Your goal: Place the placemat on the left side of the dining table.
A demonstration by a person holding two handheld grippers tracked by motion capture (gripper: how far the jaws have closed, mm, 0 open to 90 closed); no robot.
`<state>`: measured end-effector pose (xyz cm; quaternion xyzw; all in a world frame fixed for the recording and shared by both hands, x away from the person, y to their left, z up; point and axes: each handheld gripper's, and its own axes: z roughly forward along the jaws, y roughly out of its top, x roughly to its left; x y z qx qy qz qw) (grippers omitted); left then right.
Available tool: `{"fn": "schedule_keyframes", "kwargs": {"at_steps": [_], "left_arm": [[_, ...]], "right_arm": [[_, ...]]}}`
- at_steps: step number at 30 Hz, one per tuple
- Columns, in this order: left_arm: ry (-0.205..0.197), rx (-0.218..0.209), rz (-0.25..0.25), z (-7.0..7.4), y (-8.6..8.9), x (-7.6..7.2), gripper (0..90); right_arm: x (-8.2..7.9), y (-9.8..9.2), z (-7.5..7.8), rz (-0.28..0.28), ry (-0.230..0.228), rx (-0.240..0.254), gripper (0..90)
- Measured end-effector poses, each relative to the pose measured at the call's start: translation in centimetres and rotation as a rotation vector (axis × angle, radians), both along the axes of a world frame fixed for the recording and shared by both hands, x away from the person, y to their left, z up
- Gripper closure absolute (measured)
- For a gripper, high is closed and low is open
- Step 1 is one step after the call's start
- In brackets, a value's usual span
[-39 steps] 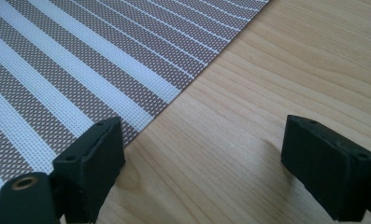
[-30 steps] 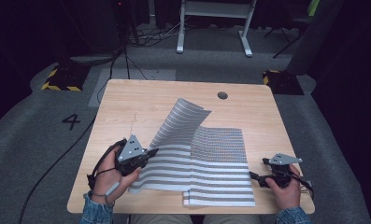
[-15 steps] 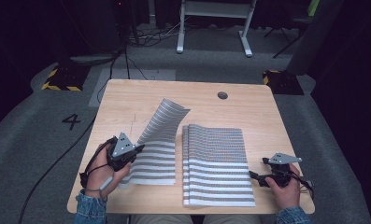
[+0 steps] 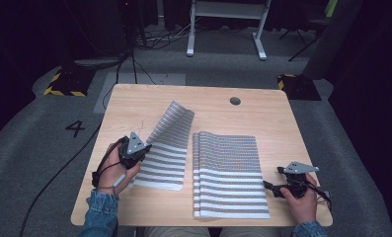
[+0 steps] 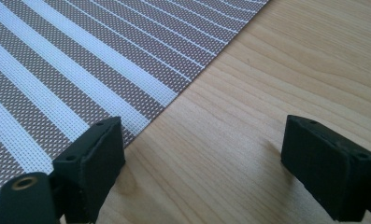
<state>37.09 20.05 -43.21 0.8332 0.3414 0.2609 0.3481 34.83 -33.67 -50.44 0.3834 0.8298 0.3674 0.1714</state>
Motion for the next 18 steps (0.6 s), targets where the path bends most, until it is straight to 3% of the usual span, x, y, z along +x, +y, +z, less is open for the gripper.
{"fn": "schedule_keyframes", "kwargs": {"at_steps": [2,4,6,8,14,18], "left_arm": [[-0.062,-0.012,0.055,-0.3,0.2,0.5,75.9],[-0.151,0.027,0.139,-0.1,0.6,0.7,50.8],[-0.169,0.02,0.169,0.1,0.8,0.7,41.2],[-0.192,-0.019,0.198,0.7,0.9,0.2,38.0],[-0.15,-0.044,0.118,1.5,-0.8,-1.8,35.7],[-0.121,-0.098,0.048,2.6,-2.5,-3.6,34.5]], "right_arm": [[0.0,0.0,0.0,0.0,0.0,0.001,13.5],[0.0,0.0,0.0,0.0,0.0,0.0,13.5],[0.0,0.0,0.0,0.0,0.0,0.0,13.5],[0.0,0.0,0.0,0.0,0.0,0.0,13.5],[0.0,0.0,0.0,0.0,0.0,0.001,13.5],[0.0,0.0,0.0,0.0,0.001,0.001,13.5]]}}
